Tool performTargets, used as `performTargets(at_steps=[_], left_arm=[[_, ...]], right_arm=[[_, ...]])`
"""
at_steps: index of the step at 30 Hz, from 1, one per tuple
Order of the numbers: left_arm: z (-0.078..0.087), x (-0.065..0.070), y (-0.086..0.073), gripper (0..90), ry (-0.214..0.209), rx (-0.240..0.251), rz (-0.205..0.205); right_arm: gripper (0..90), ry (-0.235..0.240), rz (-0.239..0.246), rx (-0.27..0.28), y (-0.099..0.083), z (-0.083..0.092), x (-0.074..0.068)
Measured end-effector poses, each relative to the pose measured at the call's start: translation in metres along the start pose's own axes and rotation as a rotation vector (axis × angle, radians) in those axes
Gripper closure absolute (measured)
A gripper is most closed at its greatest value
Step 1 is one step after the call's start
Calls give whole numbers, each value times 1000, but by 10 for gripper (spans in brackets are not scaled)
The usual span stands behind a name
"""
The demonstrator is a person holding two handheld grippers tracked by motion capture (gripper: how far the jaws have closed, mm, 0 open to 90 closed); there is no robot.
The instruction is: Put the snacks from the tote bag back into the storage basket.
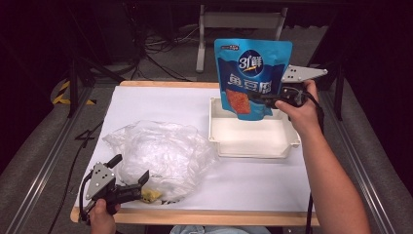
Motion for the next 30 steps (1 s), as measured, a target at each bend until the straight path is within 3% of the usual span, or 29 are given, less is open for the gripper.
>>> performTargets(at_steps=[4,13,30], left_arm=[[0,0,0,2,2,0,1],[-2,-1,0,1,0,0,0],[-3,0,-1,2,-10,-15,-4]], right_arm=[[557,-3,-17,8,-7,-2,7],[557,-17,-58,-37,-36,-16,21],[555,-9,-89,-117,-88,-40,14]])
Point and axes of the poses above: each handheld gripper's, and its own axes: z roughly backward along the jaws, y roughly out of its top, x roughly to its right, the point moved 8 cm from there along -z, roughly forward along the jaws, and after that the axes turned 5 degrees about -y, right-handed, at the moved point
